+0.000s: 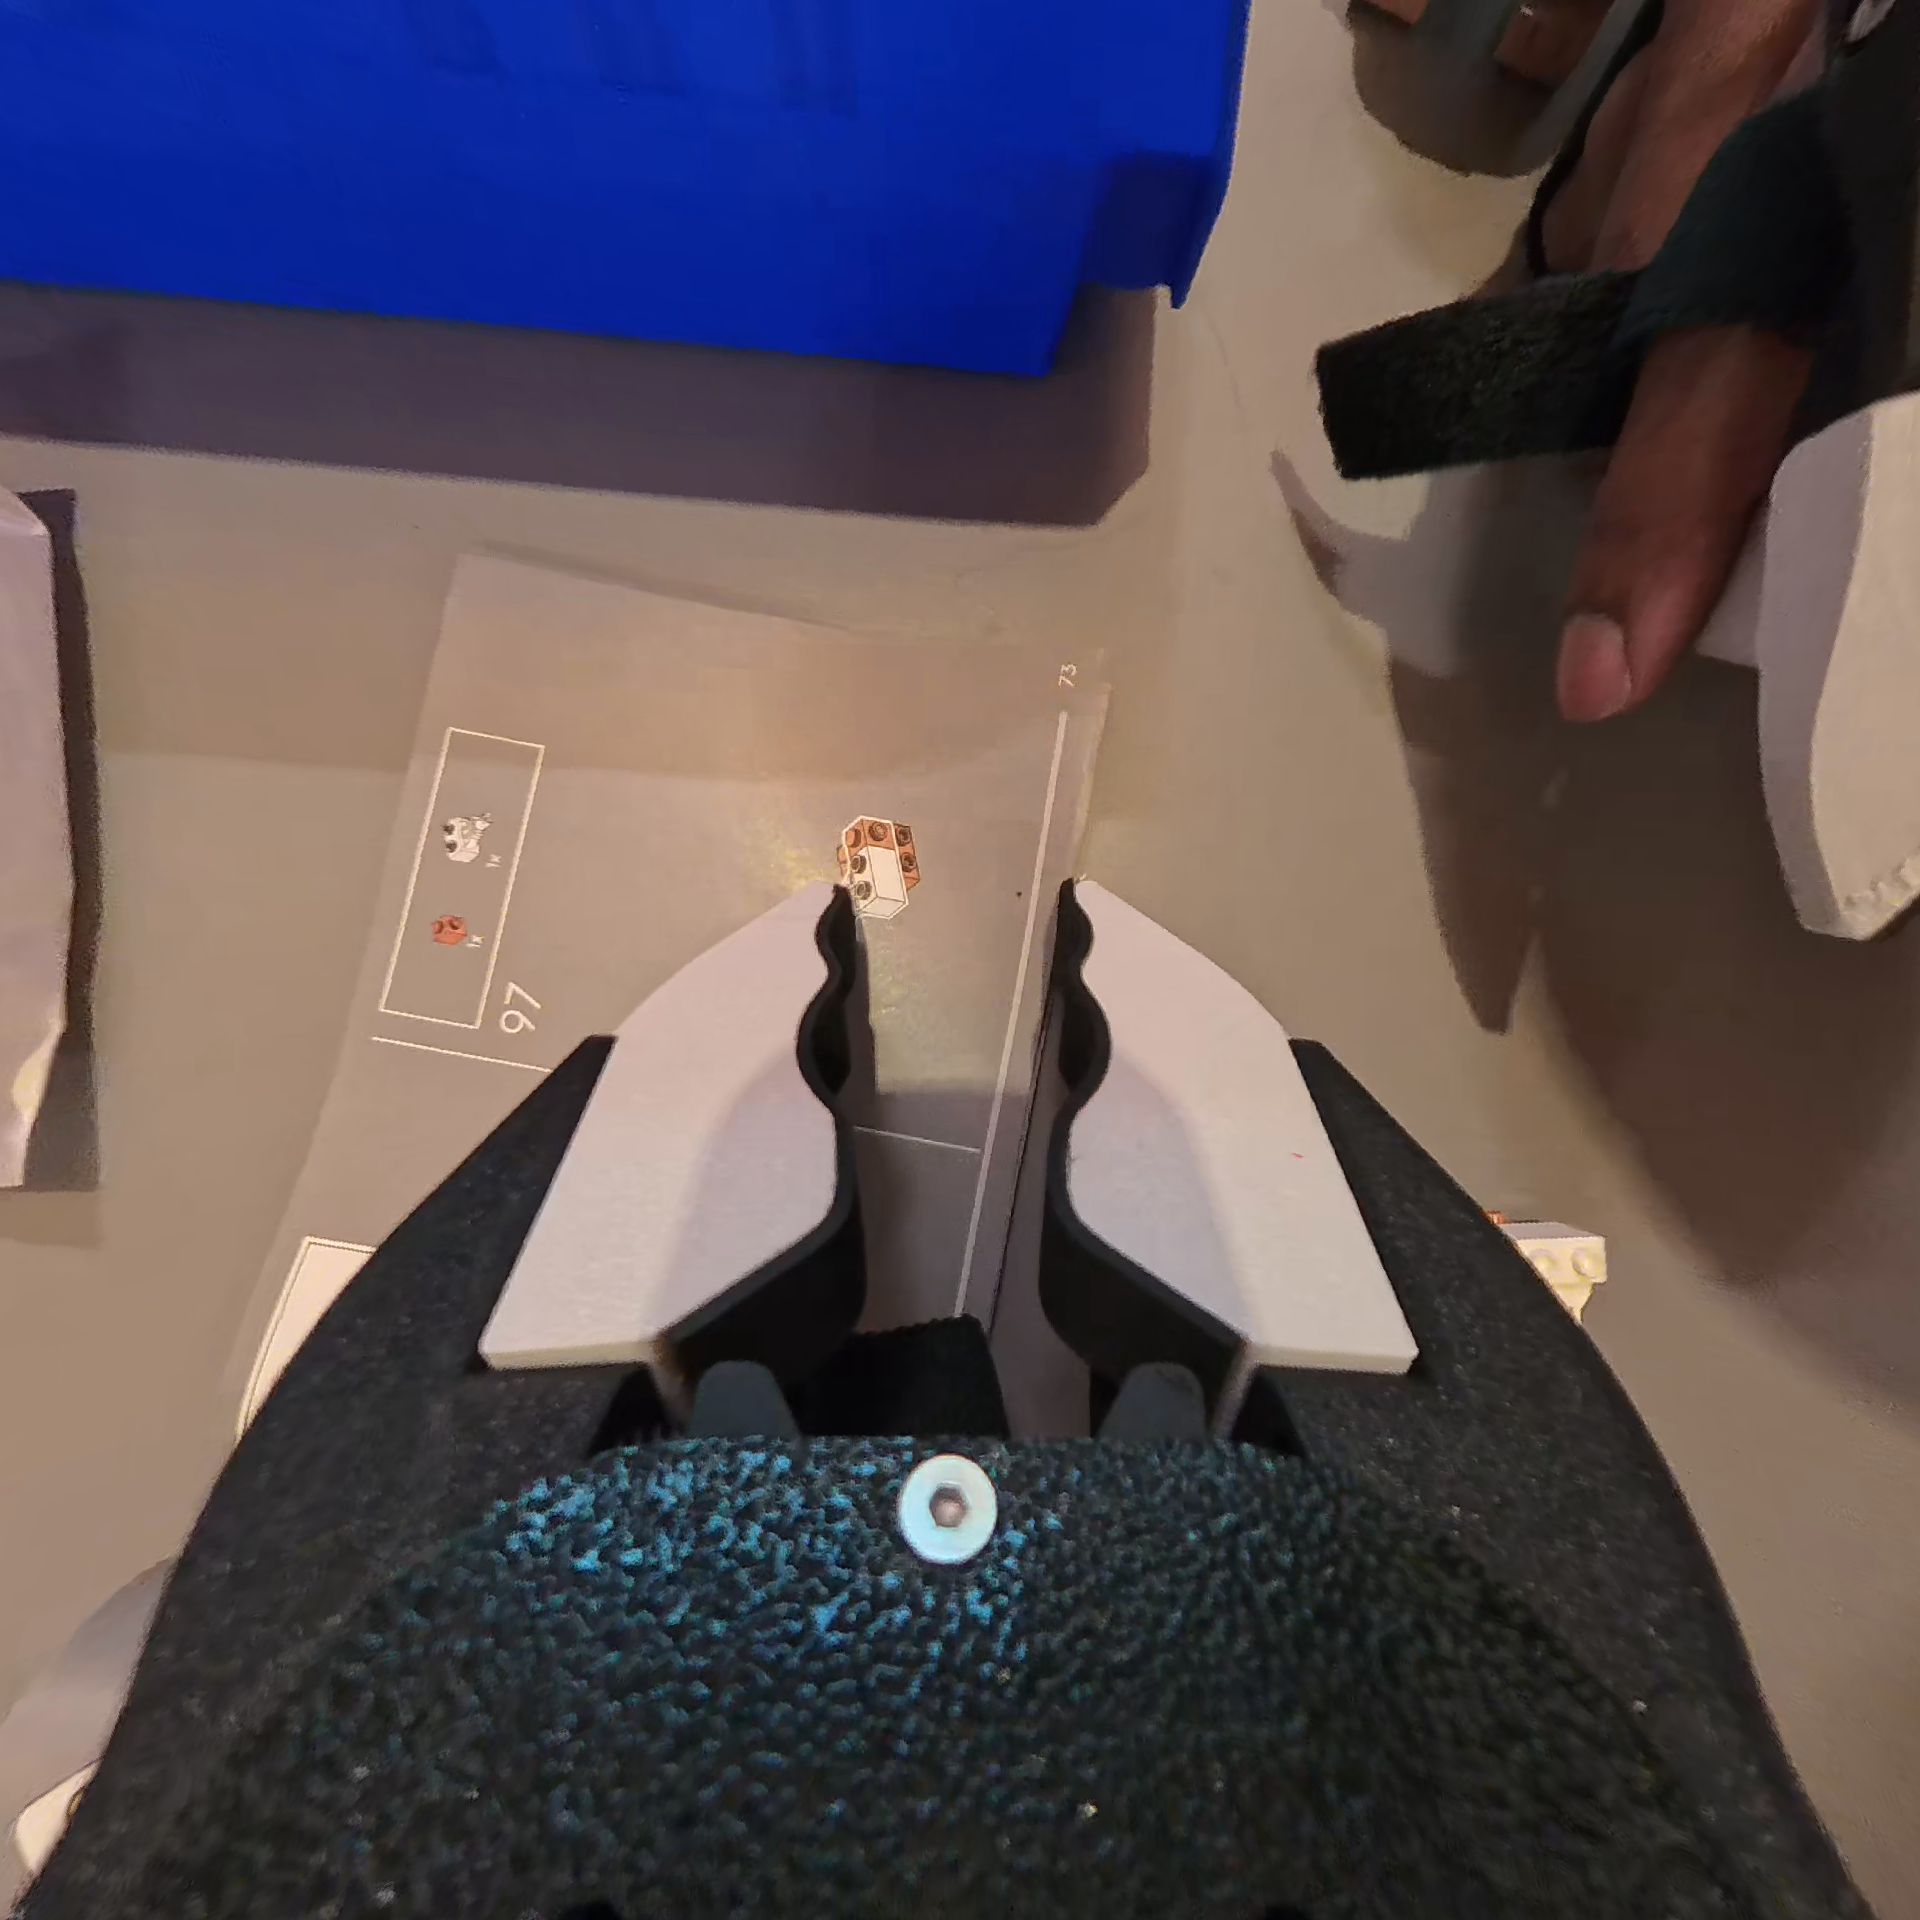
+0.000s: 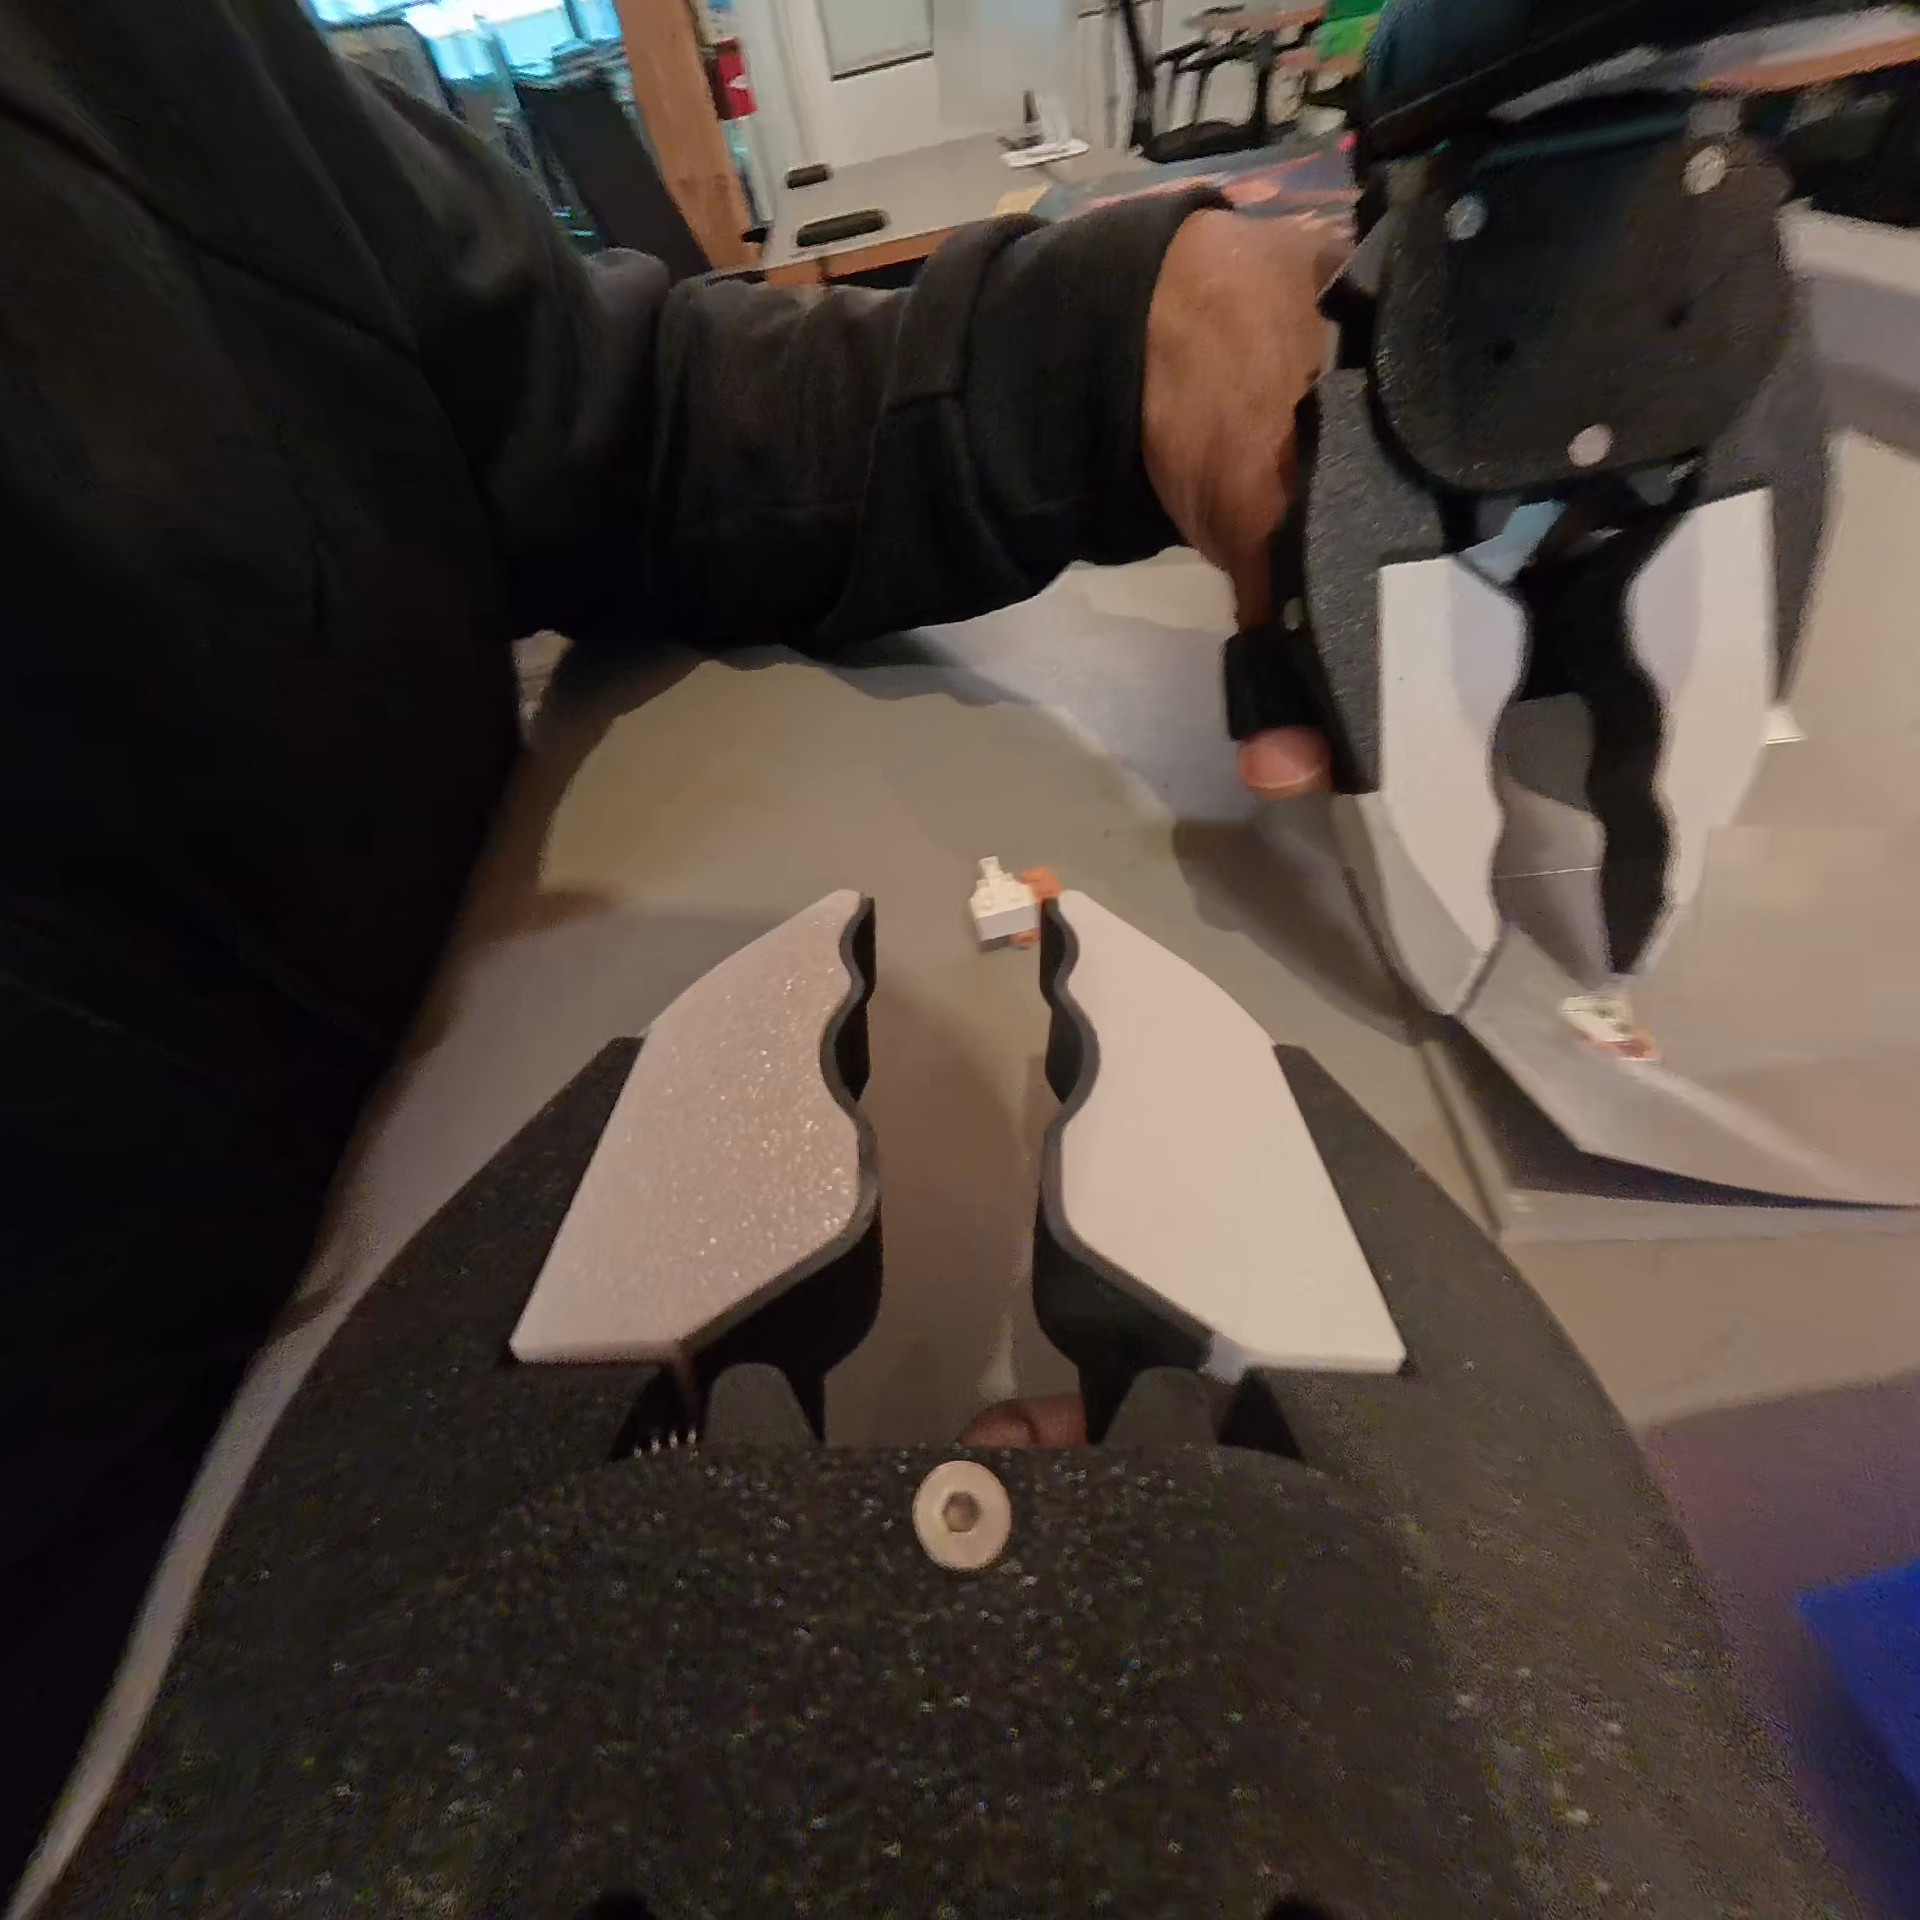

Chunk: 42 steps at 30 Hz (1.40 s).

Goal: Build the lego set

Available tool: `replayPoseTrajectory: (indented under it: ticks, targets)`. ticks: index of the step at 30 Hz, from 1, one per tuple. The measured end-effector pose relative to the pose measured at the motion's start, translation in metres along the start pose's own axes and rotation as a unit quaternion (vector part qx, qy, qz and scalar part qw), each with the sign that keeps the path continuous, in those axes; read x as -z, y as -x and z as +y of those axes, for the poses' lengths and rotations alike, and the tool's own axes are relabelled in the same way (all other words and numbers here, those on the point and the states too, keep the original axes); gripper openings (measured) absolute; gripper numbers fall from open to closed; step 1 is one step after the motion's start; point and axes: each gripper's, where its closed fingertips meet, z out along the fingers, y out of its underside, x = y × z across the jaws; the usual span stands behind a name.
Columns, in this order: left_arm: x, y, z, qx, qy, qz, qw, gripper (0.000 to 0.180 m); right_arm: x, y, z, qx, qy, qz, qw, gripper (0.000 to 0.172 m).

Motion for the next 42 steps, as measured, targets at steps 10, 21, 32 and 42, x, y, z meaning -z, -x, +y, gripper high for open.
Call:
replayPoseTrajectory:
  ticks: [10,21,32,42]
  targets:
    - [0.006,0.005,-0.001,0.007,-0.006,-0.015,1.000,0.036,0.011,-0.086,0.020,0.062,0.112,0.320,0.939,0.024]
    - [0.006,0.007,0.002,0.007,0.002,-0.018,1.000,0.035,0.008,-0.108,0.037,-0.025,0.167,0.326,0.930,0.018]
    - [0.001,-0.003,-0.007,-0.012,-0.010,-0.012,1.000,0.035,0.009,-0.109,0.038,-0.051,0.162,0.313,0.935,0.018]
    - [-0.008,-0.003,-0.008,-0.013,-0.013,-0.009,1.000,0.035,0.008,-0.108,0.036,-0.060,0.152,0.302,0.939,0.018]
